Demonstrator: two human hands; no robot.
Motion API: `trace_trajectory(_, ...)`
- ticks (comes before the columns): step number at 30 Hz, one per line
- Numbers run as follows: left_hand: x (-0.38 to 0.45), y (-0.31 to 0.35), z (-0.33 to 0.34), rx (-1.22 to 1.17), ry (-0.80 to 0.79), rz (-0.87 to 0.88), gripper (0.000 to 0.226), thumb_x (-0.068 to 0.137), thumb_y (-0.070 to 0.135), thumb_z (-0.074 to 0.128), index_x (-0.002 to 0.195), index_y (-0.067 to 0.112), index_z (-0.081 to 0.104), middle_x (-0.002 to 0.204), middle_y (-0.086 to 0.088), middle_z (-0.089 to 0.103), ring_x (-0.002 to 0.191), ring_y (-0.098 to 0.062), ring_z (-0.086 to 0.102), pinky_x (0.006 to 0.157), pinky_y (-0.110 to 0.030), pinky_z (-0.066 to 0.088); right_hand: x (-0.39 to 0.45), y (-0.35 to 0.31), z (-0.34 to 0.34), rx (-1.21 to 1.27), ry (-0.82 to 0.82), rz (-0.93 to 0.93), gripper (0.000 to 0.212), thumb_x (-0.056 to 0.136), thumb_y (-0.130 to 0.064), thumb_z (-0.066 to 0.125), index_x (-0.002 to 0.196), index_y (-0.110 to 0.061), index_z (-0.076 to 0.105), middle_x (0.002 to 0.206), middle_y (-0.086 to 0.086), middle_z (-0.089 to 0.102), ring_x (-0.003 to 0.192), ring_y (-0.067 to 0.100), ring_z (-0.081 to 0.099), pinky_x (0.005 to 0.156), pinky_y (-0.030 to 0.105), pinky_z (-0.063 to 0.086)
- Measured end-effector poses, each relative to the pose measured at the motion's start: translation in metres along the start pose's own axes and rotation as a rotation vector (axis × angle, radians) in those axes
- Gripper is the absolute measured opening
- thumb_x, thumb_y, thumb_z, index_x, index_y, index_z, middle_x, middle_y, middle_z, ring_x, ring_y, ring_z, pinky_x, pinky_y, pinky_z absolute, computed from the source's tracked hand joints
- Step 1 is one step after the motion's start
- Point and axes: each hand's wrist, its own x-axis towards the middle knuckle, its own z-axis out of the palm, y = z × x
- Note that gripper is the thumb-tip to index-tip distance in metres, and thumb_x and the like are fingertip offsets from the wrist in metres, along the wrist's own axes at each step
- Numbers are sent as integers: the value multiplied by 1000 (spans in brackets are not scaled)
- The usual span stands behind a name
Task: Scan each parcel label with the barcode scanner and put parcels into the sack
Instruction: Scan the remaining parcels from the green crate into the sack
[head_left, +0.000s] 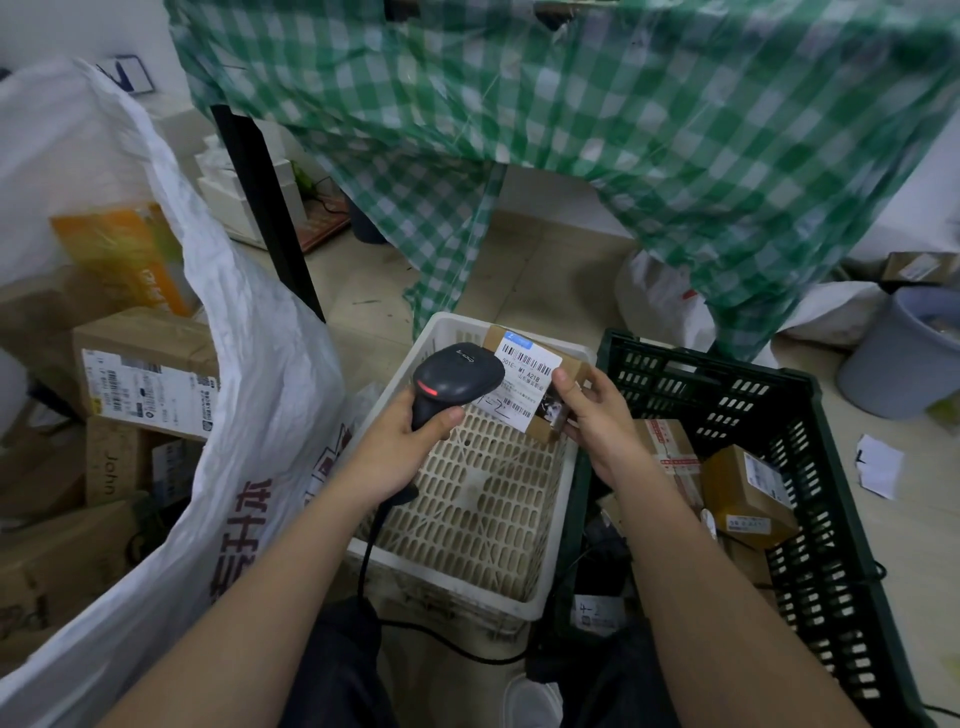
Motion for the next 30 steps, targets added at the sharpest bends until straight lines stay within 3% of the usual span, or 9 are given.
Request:
trace_trajectory(6, -19, 22, 0, -101, 175, 10, 33, 92, 31, 60, 122, 18, 54, 97, 6, 64, 98, -12, 61, 78, -18, 43, -34, -1, 10, 32, 36, -21, 34, 88, -30, 68, 119, -21, 57, 116, 4, 69, 105, 17, 67, 94, 40, 53)
trace_trajectory(10, -38, 54, -11, -97, 231, 57, 28, 92, 43, 57, 115, 28, 53, 102, 6, 66, 103, -13, 62, 88, -27, 46, -63, -25, 23, 25, -2, -91, 23, 89, -26, 68, 109, -24, 57, 114, 3, 70, 105, 18, 67, 87, 32, 54)
trace_trajectory(13, -59, 82, -28, -153, 290, 120, 29, 93, 42, 56, 119, 29, 50, 113, 9, 64, 110, -12, 60, 100, -36, 45, -82, -57, 44, 60, -25, -165, 33, 88, -28, 69, 118, -20, 57, 115, -1, 69, 102, 14, 67, 87, 35, 54)
trace_trajectory(16, -84, 107, -51, -221, 368, 181, 36, 96, 37, 54, 127, 22, 47, 119, 7, 61, 114, -13, 58, 101, -33, 43, -102, -97, 77, 63, -49, -232, 48, 86, -30, 72, 128, -18, 53, 113, -3, 68, 103, 14, 66, 88, 38, 54)
trace_trajectory(19, -108, 119, -83, -235, 447, 201, 19, 97, 36, 52, 114, 28, 48, 111, 3, 60, 112, -18, 57, 99, -36, 43, -120, -128, 117, 23, -133, -289, 49, 80, -36, 78, 121, -18, 58, 115, 0, 68, 104, 18, 67, 93, 44, 54)
trace_trajectory(23, -143, 125, -126, -287, 549, 219, 22, 100, 30, 47, 121, 26, 44, 108, 8, 58, 99, -7, 58, 91, -29, 43, -141, -150, 177, -93, -217, -351, 30, 87, -29, 72, 112, -18, 59, 108, -3, 65, 91, 5, 62, 69, 14, 50)
trace_trajectory(26, -162, 120, -158, -278, 622, 187, 19, 101, 31, 44, 119, 27, 40, 102, 11, 56, 98, -7, 55, 88, -27, 40, -144, -152, 223, -133, -248, -352, 32, 87, -23, 72, 113, -14, 56, 104, -2, 61, 84, 4, 59, 54, 8, 46)
trace_trajectory(28, -165, 111, -178, -286, 649, 154, 30, 101, 34, 43, 128, 21, 42, 114, 3, 58, 109, -13, 55, 92, -29, 39, -140, -147, 254, -238, -278, -394, 33, 86, -22, 74, 112, -14, 55, 101, -3, 60, 81, 5, 57, 57, 9, 47)
trace_trajectory(30, -163, 101, -196, -314, 673, 131, 39, 101, 35, 44, 135, 17, 41, 123, -3, 58, 114, -17, 56, 91, -30, 42, -130, -141, 280, -417, -312, -475, 38, 83, -26, 76, 113, -14, 55, 104, -3, 61, 88, 10, 58, 72, 20, 50)
